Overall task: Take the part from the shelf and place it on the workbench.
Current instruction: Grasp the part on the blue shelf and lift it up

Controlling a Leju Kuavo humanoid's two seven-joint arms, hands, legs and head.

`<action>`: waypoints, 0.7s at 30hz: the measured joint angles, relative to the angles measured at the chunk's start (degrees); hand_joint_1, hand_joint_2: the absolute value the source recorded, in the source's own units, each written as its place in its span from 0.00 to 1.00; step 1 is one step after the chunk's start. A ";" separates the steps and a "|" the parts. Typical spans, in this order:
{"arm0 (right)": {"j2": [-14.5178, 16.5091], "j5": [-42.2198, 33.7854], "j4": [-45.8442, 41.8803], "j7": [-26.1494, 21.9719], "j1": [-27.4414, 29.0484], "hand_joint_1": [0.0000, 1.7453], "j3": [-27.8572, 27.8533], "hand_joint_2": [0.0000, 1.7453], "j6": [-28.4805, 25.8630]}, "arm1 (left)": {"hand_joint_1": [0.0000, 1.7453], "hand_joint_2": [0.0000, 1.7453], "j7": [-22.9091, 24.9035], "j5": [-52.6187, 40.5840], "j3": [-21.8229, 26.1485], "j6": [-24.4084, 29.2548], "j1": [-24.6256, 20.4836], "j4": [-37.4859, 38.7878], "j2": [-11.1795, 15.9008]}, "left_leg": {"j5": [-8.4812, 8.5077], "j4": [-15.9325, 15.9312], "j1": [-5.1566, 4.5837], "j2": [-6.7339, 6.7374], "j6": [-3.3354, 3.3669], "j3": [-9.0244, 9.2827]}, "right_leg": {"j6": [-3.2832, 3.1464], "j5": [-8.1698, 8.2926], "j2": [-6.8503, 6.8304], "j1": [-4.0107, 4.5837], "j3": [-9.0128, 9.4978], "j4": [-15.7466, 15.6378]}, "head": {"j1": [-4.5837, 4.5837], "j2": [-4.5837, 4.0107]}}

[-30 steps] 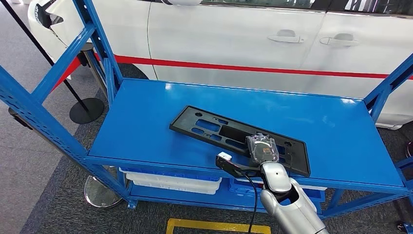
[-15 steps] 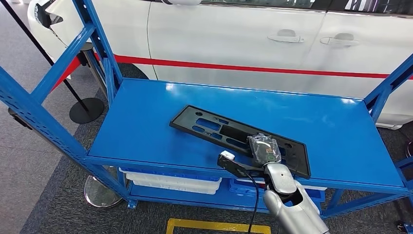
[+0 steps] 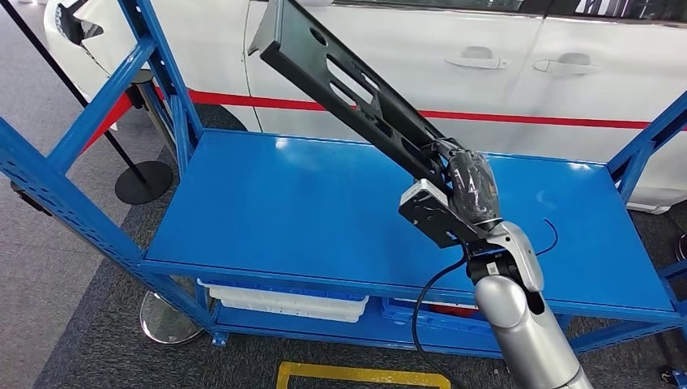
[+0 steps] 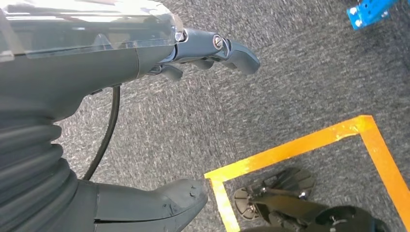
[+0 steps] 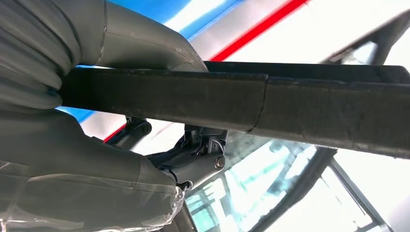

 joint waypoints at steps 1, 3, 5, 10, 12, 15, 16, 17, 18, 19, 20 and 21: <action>-0.02 -0.42 -0.61 -0.14 0.18 1.00 -0.18 1.00 -0.15 | 0.00 1.00 -0.03 -0.01 0.27 0.12 -0.03 0.00 -0.01 | 0.00 0.00 0.00 0.00 0.00 0.00 | 0.00 0.00 0.00 0.00 0.00 0.00 | 0.00 0.00; -0.08 -0.80 -1.62 -0.26 0.53 1.00 -0.44 1.00 -0.24 | 0.00 1.00 -0.09 -0.01 0.76 0.24 -0.06 0.00 -0.01 | 0.00 0.00 0.00 0.00 0.00 0.00 | 0.00 0.00 0.01 0.00 -0.01 0.00 | 0.00 0.00; -0.16 -1.23 -2.33 -0.39 0.81 1.00 -0.56 1.00 -0.34 | 0.00 1.00 -0.39 -0.01 1.05 0.42 -0.07 0.00 -0.01 | 0.00 0.00 0.00 0.00 0.00 0.00 | 0.00 0.00 0.00 0.00 -0.01 0.00 | 0.00 0.00; -0.20 -8.07 -5.08 -1.62 2.45 1.00 -0.76 1.00 -2.32 | 0.00 0.25 -1.71 0.34 2.68 -2.03 -0.33 -0.54 -0.41 | 0.00 0.00 0.01 -0.01 0.00 -0.02 | 0.00 0.00 -0.01 -0.01 -0.01 0.00 | 0.01 0.00; -0.16 -13.43 -7.17 -2.59 4.17 1.00 -0.94 1.00 -3.78 | 0.00 0.00 -1.93 0.27 4.05 -3.79 -0.44 -1.53 -1.01 | 0.00 0.00 0.01 -0.02 0.00 -0.05 | 0.00 -0.01 -0.03 -0.01 -0.03 -0.01 | 0.01 0.00; -0.02 -26.60 -11.53 -5.70 8.33 1.00 -1.27 1.00 -5.71 | 0.00 0.75 -1.90 0.05 6.01 -5.32 -0.55 -2.76 -1.77 | -0.03 0.00 0.01 -0.09 -0.03 -0.11 | -0.05 -0.05 -0.12 -0.01 -0.06 -0.02 | 0.01 0.00; 0.02 -31.60 -13.13 -6.91 9.91 1.00 -1.32 1.00 -5.91 | 0.00 1.00 -1.84 0.01 6.60 -5.66 -0.57 -3.00 -1.91 | -0.05 0.00 0.01 -0.09 -0.05 -0.12 | -0.07 -0.07 -0.12 0.00 -0.07 -0.02 | 0.00 0.00; 0.03 -36.31 -14.72 -7.97 11.47 1.00 -1.34 1.00 -5.78 | 0.00 1.00 -1.72 0.00 7.09 -5.89 -0.58 -3.18 -1.99 | -0.07 0.00 0.01 -0.09 -0.08 -0.12 | -0.09 -0.08 -0.12 0.00 -0.08 -0.02 | 0.00 0.00; 0.03 -40.30 -16.21 -8.80 12.93 1.00 -1.34 1.00 -5.44 | 0.00 1.00 -1.54 -0.01 7.50 -6.01 -0.59 -3.33 -2.07 | -0.08 0.00 0.01 -0.09 -0.10 -0.12 | -0.10 -0.10 -0.11 0.01 -0.08 -0.02 | -0.01 0.00; 0.03 -43.38 -17.52 -9.40 14.30 1.00 -1.34 1.00 -5.03 | 0.00 1.00 -1.34 -0.01 7.79 -6.05 -0.60 -3.46 -2.13 | -0.10 -0.01 0.01 -0.09 -0.11 -0.12 | -0.11 -0.12 -0.11 0.03 -0.08 -0.02 | -0.01 0.00; 0.03 -45.94 -18.73 -9.92 15.56 1.00 -1.33 1.00 -4.56 | 0.00 1.00 -1.20 -0.01 8.03 -6.07 -0.62 -3.55 -2.17 | -0.10 -0.01 0.01 -0.09 -0.12 -0.12 | -0.11 -0.13 -0.11 0.04 -0.08 -0.02 | 0.00 0.00; 0.02 -47.89 -19.71 -10.32 16.64 1.00 -1.33 1.00 -4.15 | 0.00 1.00 -1.16 -0.01 8.24 -6.07 -0.65 -3.62 -2.20 | -0.10 -0.01 0.01 -0.08 -0.12 -0.12 | -0.11 -0.14 -0.11 0.05 -0.08 -0.02 | -0.01 0.00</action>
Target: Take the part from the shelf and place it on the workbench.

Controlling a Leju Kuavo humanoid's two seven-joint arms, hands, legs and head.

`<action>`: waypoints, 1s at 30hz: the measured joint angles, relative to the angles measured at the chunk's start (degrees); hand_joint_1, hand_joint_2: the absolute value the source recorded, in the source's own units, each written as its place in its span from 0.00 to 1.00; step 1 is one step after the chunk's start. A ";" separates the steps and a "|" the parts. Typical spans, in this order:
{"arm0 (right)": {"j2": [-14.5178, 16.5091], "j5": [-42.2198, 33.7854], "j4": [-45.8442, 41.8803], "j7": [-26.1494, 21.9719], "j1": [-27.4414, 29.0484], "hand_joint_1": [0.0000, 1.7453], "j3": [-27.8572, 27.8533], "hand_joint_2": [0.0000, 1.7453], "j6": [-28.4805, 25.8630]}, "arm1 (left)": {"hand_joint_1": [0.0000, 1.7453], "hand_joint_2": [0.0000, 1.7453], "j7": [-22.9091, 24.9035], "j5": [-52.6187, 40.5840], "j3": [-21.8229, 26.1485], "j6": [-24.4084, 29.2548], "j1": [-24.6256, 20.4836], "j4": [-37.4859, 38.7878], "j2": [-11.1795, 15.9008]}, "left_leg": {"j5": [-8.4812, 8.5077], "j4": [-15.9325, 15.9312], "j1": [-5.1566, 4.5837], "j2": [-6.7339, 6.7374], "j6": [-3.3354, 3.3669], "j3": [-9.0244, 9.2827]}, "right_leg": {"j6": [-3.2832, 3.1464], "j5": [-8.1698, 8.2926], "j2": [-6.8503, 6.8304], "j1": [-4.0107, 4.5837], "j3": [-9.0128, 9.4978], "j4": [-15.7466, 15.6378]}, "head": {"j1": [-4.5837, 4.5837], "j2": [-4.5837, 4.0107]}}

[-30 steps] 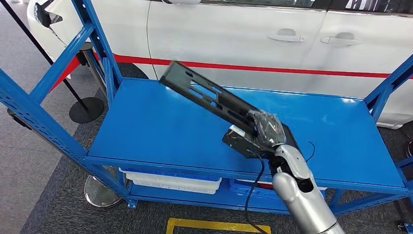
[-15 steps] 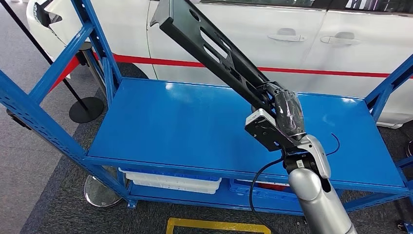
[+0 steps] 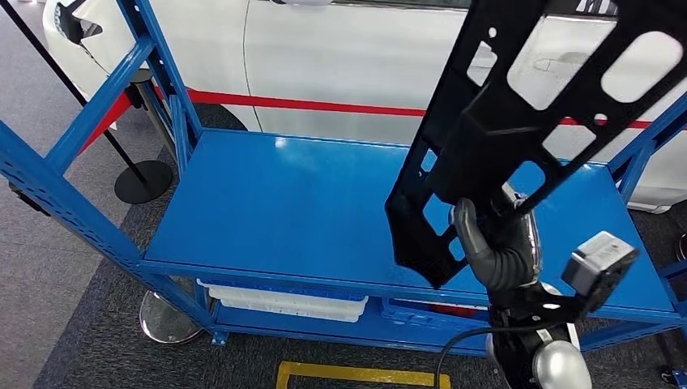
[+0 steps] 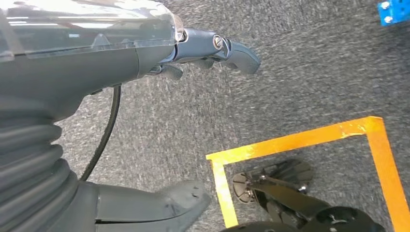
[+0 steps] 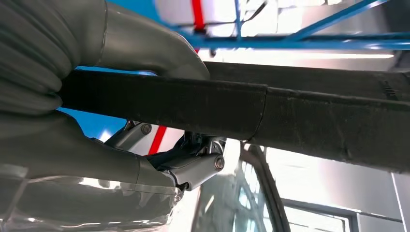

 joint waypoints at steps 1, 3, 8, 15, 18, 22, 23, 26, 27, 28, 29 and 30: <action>-0.01 -1.73 -0.79 -0.36 0.93 1.00 0.01 1.00 0.43 | 0.00 1.00 -0.08 0.00 0.20 -0.03 -0.06 -0.04 -0.02 | 0.00 0.00 0.00 0.00 0.00 0.01 | 0.00 0.00 0.00 0.01 0.00 0.00 | 0.01 0.00; -0.07 -5.01 -1.84 -1.01 2.45 1.00 0.03 1.00 1.33 | 0.00 1.00 -0.32 0.01 0.70 -0.21 -0.29 -0.05 -0.08 | 0.00 0.00 0.00 0.01 0.00 0.02 | 0.00 0.00 0.00 0.01 0.01 0.00 | 0.01 0.00; -0.15 -8.11 -3.33 -3.04 5.99 1.00 0.03 1.00 1.66 | 0.00 1.00 -1.57 0.02 1.84 -0.51 -0.87 -0.05 -0.19 | 0.01 0.00 0.04 0.02 0.00 0.03 | 0.00 0.00 0.01 0.01 0.02 0.01 | 0.01 0.00; -0.15 -6.84 -4.06 -4.87 10.43 1.00 0.03 1.00 0.27 | 0.00 1.00 -2.74 0.11 2.84 -0.04 -1.28 -0.05 -0.27 | 0.01 0.00 0.03 0.03 0.00 0.03 | 0.00 0.00 0.03 0.01 0.02 0.01 | 0.01 0.00; -0.15 -5.95 -4.13 -5.55 12.11 1.00 0.03 1.00 -0.37 | 0.00 1.00 -3.10 0.40 3.34 -0.02 -1.38 -0.05 -0.32 | 0.01 0.00 0.03 0.03 -0.01 0.03 | 0.00 0.00 0.02 0.01 0.01 0.01 | 0.01 0.00; -0.15 -5.52 -4.36 -6.18 13.96 1.00 0.03 1.00 -0.99 | 0.00 1.00 -3.28 0.48 3.94 -0.13 -1.49 -0.05 -0.38 | 0.00 0.00 0.04 0.04 -0.01 0.03 | 0.00 0.00 0.03 0.02 0.01 0.01 | 0.01 0.00; -0.15 -5.50 -4.41 -6.23 14.22 1.00 0.03 1.00 -1.08 | 0.00 1.00 -3.30 0.48 4.04 -0.14 -1.50 -0.05 -0.39 | 0.01 0.00 0.04 0.04 -0.01 0.04 | 0.00 0.00 0.03 0.01 0.01 0.01 | 0.01 0.00; -0.15 -5.49 -4.52 -6.25 14.74 1.00 0.03 1.00 -1.15 | 0.00 1.00 -3.30 0.48 4.15 -0.15 -1.51 -0.05 -0.44 | 0.01 0.00 0.04 0.05 -0.01 0.04 | 0.00 0.00 0.03 0.01 0.01 0.01 | 0.01 0.00; -0.15 -5.47 -4.55 -6.26 14.87 1.00 0.03 1.00 -1.15 | 0.00 1.00 -3.33 0.48 4.17 -0.15 -1.51 -0.05 -0.44 | 0.01 0.00 0.04 0.05 -0.01 0.04 | 0.00 0.00 0.03 0.01 0.02 0.01 | 0.01 0.00; -0.15 -5.42 -4.58 -6.27 14.97 1.00 0.03 1.00 -1.15 | 0.00 1.00 -3.38 0.48 4.18 -0.15 -1.51 -0.05 -0.45 | 0.01 0.00 0.04 0.05 -0.01 0.04 | 0.00 0.00 0.03 0.01 0.02 0.01 | 0.01 0.00; -0.15 -5.33 -4.60 -6.28 15.06 1.00 0.03 1.00 -1.15 | 0.00 1.00 -3.44 0.46 4.19 -0.11 -1.51 -0.05 -0.45 | 0.01 0.00 0.04 0.05 -0.01 0.04 | 0.00 0.00 0.03 0.01 0.02 0.01 | 0.01 0.00; -0.15 -5.20 -4.60 -6.30 15.15 1.00 0.03 1.00 -1.14 | 0.00 1.00 -3.50 0.45 4.20 -0.05 -1.52 -0.05 -0.45 | 0.01 0.00 0.04 0.05 -0.01 0.04 | 0.00 0.00 0.03 0.01 0.02 0.01 | 0.01 0.00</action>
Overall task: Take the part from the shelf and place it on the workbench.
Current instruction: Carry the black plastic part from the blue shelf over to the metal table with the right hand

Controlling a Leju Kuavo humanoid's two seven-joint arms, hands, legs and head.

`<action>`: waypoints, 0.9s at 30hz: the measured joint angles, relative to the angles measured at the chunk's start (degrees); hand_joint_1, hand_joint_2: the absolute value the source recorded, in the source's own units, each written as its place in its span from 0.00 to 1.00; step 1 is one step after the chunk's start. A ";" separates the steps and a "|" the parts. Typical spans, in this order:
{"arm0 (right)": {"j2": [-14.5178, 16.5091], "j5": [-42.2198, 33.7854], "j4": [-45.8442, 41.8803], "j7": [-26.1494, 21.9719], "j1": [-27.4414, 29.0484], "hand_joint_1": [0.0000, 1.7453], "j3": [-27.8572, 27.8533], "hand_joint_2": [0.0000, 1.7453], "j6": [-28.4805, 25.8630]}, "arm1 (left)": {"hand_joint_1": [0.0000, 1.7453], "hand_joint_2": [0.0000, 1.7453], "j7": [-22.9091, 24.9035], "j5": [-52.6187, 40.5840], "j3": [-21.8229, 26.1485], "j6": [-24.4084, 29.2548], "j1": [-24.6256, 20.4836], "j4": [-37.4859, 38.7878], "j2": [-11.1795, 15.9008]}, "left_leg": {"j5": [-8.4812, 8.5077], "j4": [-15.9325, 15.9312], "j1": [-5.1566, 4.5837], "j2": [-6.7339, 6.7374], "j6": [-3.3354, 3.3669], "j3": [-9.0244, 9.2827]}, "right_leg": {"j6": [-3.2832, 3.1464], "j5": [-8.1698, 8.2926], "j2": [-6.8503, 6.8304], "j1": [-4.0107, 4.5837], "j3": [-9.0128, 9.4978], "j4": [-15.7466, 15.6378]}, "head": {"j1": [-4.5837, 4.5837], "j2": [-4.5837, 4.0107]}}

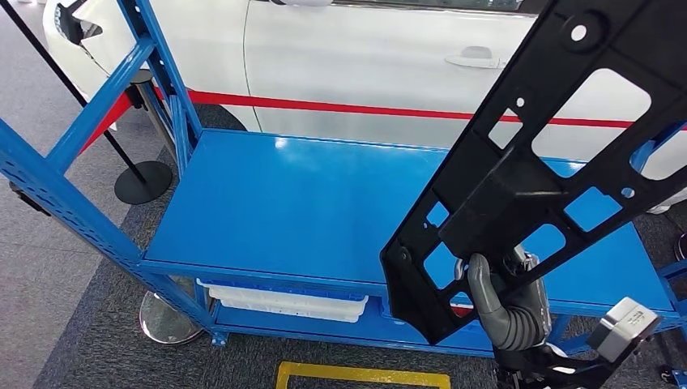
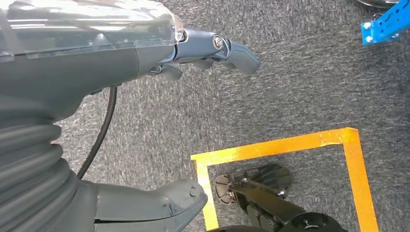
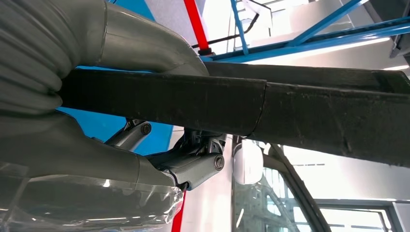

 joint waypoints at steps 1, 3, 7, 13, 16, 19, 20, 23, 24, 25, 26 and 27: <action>0.00 0.13 0.00 -0.01 0.09 1.00 0.00 1.00 0.01 | 0.00 1.00 -0.05 -0.02 0.00 0.07 0.00 0.00 0.00 | 0.00 0.00 0.00 0.00 0.00 0.00 | 0.00 0.00 0.00 0.00 0.00 0.00 | -0.01 0.00; 0.00 0.44 0.00 -0.07 0.26 1.00 0.00 1.00 0.01 | 0.00 1.00 -0.10 -0.06 0.00 0.23 -0.01 0.00 0.00 | 0.00 0.00 0.00 0.00 0.00 0.00 | 0.00 0.00 0.00 0.00 0.00 0.00 | -0.01 0.00; 0.00 1.05 -0.04 -0.28 0.64 1.00 0.00 1.00 -0.01 | 0.00 1.00 -0.25 -0.16 0.00 0.97 -0.03 0.00 -0.02 | 0.00 0.00 0.00 0.00 0.00 0.00 | 0.00 0.00 0.00 0.00 0.00 0.00 | -0.01 0.00; 0.00 2.75 -0.13 -0.49 1.55 1.00 0.00 1.00 -0.39 | 0.00 1.00 -0.31 0.44 0.22 1.14 -0.26 0.00 -0.03 | 0.00 0.00 0.00 0.00 0.00 0.00 | -0.01 -0.01 0.00 0.00 0.00 0.00 | 0.00 0.00; -0.01 4.27 -0.13 -0.64 2.48 1.00 0.00 1.00 -1.28 | 0.00 1.00 -0.42 2.18 0.76 0.16 -0.55 0.02 -0.10 | 0.00 0.00 0.00 0.00 0.00 -0.01 | -0.01 -0.01 -0.01 0.00 0.00 0.00 | 0.00 0.00; -0.44 5.37 0.10 -0.94 3.72 1.00 0.00 1.00 -2.14 | 0.00 1.00 -0.88 4.79 1.35 -0.89 -0.86 0.19 -0.20 | 0.00 0.00 0.00 -0.01 0.00 -0.01 | -0.01 -0.01 -0.01 0.00 0.00 0.00 | -0.01 0.00; -0.75 5.36 0.29 -1.15 4.11 1.00 0.00 1.00 -2.37 | 0.00 1.00 -1.01 5.63 1.47 -1.27 -0.95 0.29 -0.21 | -0.01 0.00 0.00 -0.01 0.00 -0.01 | -0.01 -0.01 -0.01 0.00 0.00 0.00 | -0.01 0.00; -1.58 4.61 0.96 -1.69 5.17 1.00 0.00 1.00 -2.74 | 0.00 1.00 -0.88 7.49 1.58 -2.60 -1.06 0.47 -0.22 | -0.01 0.00 0.00 0.00 0.00 -0.01 | -0.01 -0.01 0.00 0.00 0.00 0.00 | -0.01 0.00; -1.75 4.28 1.19 -1.74 5.49 1.00 0.00 1.00 -2.80 | 0.00 1.00 -0.58 7.90 1.56 -2.90 -1.05 0.48 -0.21 | -0.01 0.00 0.00 0.00 0.00 -0.01 | -0.01 -0.01 0.00 0.00 0.00 0.00 | -0.01 0.00; -1.89 3.98 1.41 -1.72 5.77 1.00 0.00 1.00 -2.84 | 0.00 1.00 -0.16 8.19 1.49 -3.07 -1.03 0.48 -0.21 | -0.01 0.00 0.00 0.00 0.00 -0.01 | -0.01 -0.01 -0.01 0.00 0.00 0.00 | -0.01 0.00; -1.99 3.73 1.64 -1.68 6.02 1.00 0.00 1.00 -2.88 | 0.00 1.00 0.28 8.36 1.38 -3.15 -1.02 0.48 -0.20 | -0.03 0.04 -0.04 -0.01 0.00 -0.01 | 0.00 0.01 -0.01 0.00 0.00 -0.04 | -0.01 0.00; -2.08 3.53 1.87 -1.65 6.23 1.00 0.00 1.00 -2.92 | 0.00 1.00 0.67 8.42 1.25 -3.19 -1.00 0.48 -0.19 | -0.11 0.12 -0.12 -0.02 0.06 -0.02 | 0.06 0.03 -0.01 -0.03 0.01 -0.10 | -0.02 0.00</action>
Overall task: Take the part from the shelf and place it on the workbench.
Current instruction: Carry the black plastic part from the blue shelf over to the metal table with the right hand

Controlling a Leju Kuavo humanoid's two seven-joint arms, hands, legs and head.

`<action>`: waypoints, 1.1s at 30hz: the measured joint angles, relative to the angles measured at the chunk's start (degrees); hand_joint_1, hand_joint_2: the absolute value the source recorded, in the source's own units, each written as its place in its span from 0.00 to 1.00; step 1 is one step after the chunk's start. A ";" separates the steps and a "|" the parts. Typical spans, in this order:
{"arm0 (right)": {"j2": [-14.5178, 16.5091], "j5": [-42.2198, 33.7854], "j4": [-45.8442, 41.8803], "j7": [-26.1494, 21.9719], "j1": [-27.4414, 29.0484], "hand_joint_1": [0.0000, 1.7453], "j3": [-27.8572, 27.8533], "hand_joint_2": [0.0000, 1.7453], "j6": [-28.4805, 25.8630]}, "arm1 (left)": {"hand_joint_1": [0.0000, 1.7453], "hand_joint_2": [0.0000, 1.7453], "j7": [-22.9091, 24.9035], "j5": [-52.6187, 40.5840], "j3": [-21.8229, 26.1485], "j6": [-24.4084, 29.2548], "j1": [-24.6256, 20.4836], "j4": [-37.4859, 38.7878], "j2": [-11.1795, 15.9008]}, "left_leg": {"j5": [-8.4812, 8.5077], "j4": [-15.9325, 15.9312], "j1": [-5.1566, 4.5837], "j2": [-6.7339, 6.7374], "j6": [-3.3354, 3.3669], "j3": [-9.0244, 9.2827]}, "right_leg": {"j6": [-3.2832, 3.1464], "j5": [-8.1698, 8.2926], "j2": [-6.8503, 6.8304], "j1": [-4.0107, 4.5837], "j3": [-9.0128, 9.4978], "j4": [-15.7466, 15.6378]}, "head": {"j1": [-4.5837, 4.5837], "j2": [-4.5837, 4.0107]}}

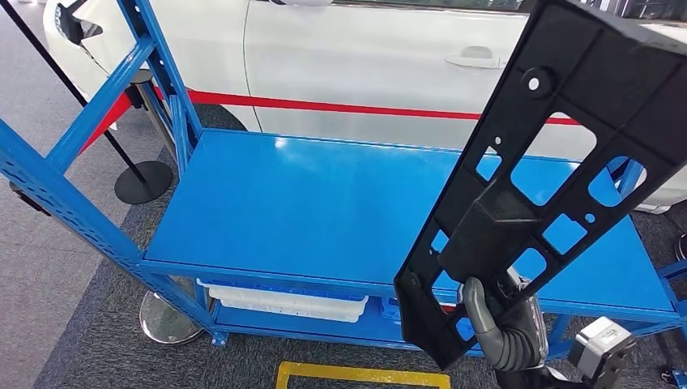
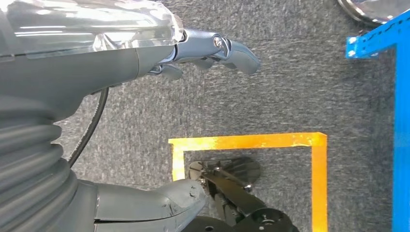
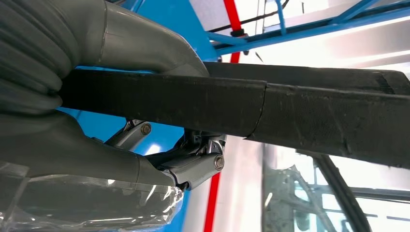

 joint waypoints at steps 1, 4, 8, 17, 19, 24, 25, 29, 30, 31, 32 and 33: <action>-0.06 -0.10 0.21 0.02 0.18 1.00 0.00 1.00 -0.05 | 0.00 1.00 0.32 0.04 -0.15 -0.03 0.02 0.00 0.02 | -0.09 0.09 -0.09 0.00 0.07 -0.01 | 0.06 0.02 0.00 -0.03 0.01 -0.07 | -0.02 0.00; -0.09 -0.25 0.73 0.04 0.60 1.00 0.00 1.00 -0.31 | 0.00 1.00 1.02 0.33 -1.02 0.00 0.20 -0.02 0.11 | -0.29 0.28 -0.34 0.00 0.40 -0.07 | 0.40 0.14 0.03 -0.16 0.11 -0.34 | -0.03 0.00; -0.32 -0.46 1.05 0.03 0.78 1.00 0.00 1.00 -0.51 | 0.00 1.00 1.40 0.37 -2.86 0.48 0.66 -0.13 0.18 | 0.41 -1.28 -0.10 0.16 1.45 0.61 | 0.57 -1.64 0.02 -0.30 -0.38 1.55 | 0.36 0.00; -1.01 -1.13 2.35 0.26 0.76 1.00 0.01 1.00 -0.37 | 0.00 1.00 2.55 1.98 -5.60 0.53 1.58 -0.14 0.19 | 0.76 -1.40 -0.88 0.01 1.23 0.66 | -1.46 -0.28 0.16 1.25 -2.42 4.31 | 0.93 0.00; -1.05 -1.22 2.49 0.28 0.60 1.00 0.01 1.00 -0.20 | 0.00 1.00 2.83 2.57 -6.09 0.51 1.82 -0.15 0.26 | 1.09 -1.35 -0.99 -0.09 0.37 0.59 | -2.08 0.39 0.29 1.69 -1.68 2.07 | 0.94 0.00; -1.11 -1.42 2.60 0.33 0.44 1.00 0.02 1.00 -0.09 | 0.00 1.00 3.07 2.89 -6.91 0.48 2.41 -0.16 0.48 | -2.54 2.91 -0.67 0.06 -1.25 -1.41 | -4.62 2.05 -0.11 1.59 -2.93 1.41 | 0.57 0.00; -1.12 -1.46 2.62 0.33 0.43 1.00 0.02 1.00 -0.04 | 0.00 1.00 3.15 2.97 -7.05 0.45 2.47 -0.16 0.50 | -5.04 6.51 -0.67 0.14 -1.40 -2.62 | -4.93 2.33 -0.25 1.74 -3.32 1.45 | 0.44 0.00; -1.12 -1.12 2.77 -0.48 0.26 1.00 0.05 1.00 0.43 | 0.00 1.00 3.87 3.94 -7.84 0.29 2.89 -0.31 0.58 | -7.64 12.64 -0.66 0.18 -1.56 -2.76 | -5.08 2.97 -0.56 2.21 -4.88 2.19 | 0.40 0.00; -1.05 -0.58 2.60 -1.22 0.14 1.00 0.09 1.00 0.65 | 0.00 1.00 4.05 4.30 -8.20 0.20 3.11 -0.47 0.60 | -6.16 9.26 -0.67 0.19 -1.37 -0.34 | -5.02 3.02 -0.56 2.26 -5.16 2.47 | 0.40 0.00; -0.90 0.18 2.20 -2.01 -0.03 1.00 0.16 1.00 0.83 | 0.00 1.00 4.21 4.66 -8.57 0.10 3.29 -0.68 0.63 | -5.14 5.15 -0.72 0.18 -1.10 2.29 | -4.90 3.04 -0.56 2.31 -5.44 2.78 | 0.41 0.00; -0.67 1.05 1.59 -2.65 -0.31 1.00 0.27 1.00 0.96 | 0.00 1.00 4.33 4.96 -8.92 0.00 3.45 -0.92 0.65 | -4.32 1.76 -0.88 0.15 -0.79 4.39 | -4.71 3.09 -0.54 2.36 -5.70 3.05 | 0.43 0.00; -0.43 1.86 0.82 -3.00 -0.65 1.00 0.47 1.00 1.02 | 0.00 1.00 4.39 5.17 -9.21 -0.07 3.62 -1.15 0.66 | -4.00 -0.43 -1.05 0.13 -0.50 5.61 | -4.42 3.19 -0.52 2.40 -5.88 3.25 | 0.44 0.00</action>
